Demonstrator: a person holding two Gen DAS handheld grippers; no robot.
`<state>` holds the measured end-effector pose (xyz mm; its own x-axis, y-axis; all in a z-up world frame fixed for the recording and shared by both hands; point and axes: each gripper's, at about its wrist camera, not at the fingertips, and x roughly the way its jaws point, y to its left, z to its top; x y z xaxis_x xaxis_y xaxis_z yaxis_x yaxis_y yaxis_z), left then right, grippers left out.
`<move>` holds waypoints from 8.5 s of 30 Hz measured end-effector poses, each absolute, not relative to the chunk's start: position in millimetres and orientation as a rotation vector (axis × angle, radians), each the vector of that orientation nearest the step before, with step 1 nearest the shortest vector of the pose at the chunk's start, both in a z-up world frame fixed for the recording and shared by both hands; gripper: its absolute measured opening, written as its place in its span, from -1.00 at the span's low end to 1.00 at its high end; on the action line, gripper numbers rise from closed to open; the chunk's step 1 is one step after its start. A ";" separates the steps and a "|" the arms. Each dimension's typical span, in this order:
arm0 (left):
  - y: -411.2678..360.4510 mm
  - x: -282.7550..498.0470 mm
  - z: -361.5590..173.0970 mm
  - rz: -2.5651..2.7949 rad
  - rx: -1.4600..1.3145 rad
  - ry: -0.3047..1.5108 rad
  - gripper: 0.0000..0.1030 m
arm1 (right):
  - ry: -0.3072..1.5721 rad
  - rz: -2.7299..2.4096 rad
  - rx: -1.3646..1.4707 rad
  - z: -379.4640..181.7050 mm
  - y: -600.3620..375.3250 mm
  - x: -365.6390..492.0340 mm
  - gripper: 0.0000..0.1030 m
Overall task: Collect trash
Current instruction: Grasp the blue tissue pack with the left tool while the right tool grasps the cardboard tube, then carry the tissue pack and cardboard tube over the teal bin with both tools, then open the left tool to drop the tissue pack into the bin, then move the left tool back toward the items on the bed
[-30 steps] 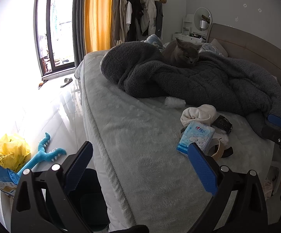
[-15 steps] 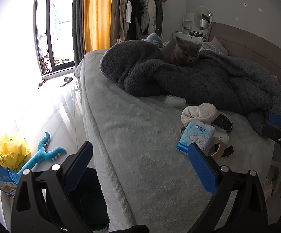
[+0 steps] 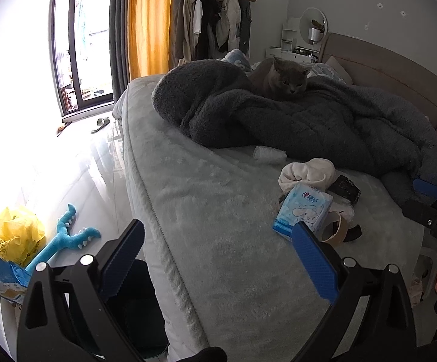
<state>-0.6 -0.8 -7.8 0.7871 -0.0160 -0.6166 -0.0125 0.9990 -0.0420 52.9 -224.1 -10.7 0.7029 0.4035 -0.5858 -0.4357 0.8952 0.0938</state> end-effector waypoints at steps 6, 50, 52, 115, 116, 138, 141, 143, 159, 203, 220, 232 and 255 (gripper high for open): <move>2.1 1.4 -5.8 -0.034 -0.066 0.676 0.93 | 0.647 0.548 -0.106 -12.7 -210.7 46.8 0.94; -4.2 85.4 -47.6 -0.448 -0.197 0.930 0.90 | 0.750 0.813 -0.298 -66.4 -149.2 76.0 0.30; -7.3 88.1 -51.9 -0.467 -0.181 0.940 0.88 | 0.756 0.819 -0.308 -70.0 -148.3 77.5 0.26; 87.8 92.0 -47.7 -0.238 -0.199 0.824 0.10 | 0.749 0.862 -0.187 -38.6 -77.1 109.9 -0.11; 94.3 89.6 -49.8 -0.222 -0.197 0.827 0.10 | 0.754 0.863 -0.181 -38.5 -71.6 111.2 -0.11; 208.2 51.6 -91.3 0.034 -0.272 0.959 0.11 | 0.845 0.928 -0.170 -58.2 65.8 111.3 -0.11; 218.4 47.3 -104.5 0.040 -0.293 1.005 0.11 | 0.867 0.946 -0.165 -62.7 82.4 107.5 -0.11; 224.5 45.5 -113.1 0.038 -0.303 1.035 0.11 | 0.877 0.947 -0.175 -65.7 91.7 103.9 -0.11; 261.4 26.5 -186.7 0.056 -0.335 1.266 0.14 | 1.016 0.928 -0.190 -92.5 142.5 87.7 -0.11; 277.9 -30.1 7.6 0.143 -0.181 0.547 0.68 | 1.337 0.923 -0.357 -230.6 224.6 48.6 -0.07; 244.3 -37.5 38.2 0.104 -0.149 0.445 0.81 | 1.183 0.949 -0.322 -159.4 193.9 45.3 0.32; 208.8 -17.7 44.2 0.058 -0.153 0.463 0.87 | 1.006 0.911 -0.236 -94.5 133.1 66.9 0.46; 137.7 28.5 34.9 -0.051 -0.177 0.526 0.88 | 0.846 0.638 -0.097 -50.7 -18.1 96.5 0.53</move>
<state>28.5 137.7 34.9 0.8640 -0.0936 -0.4947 0.0031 0.9835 -0.1807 96.5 -18.1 -50.7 0.4896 0.4870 -0.7233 -0.5614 0.8107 0.1658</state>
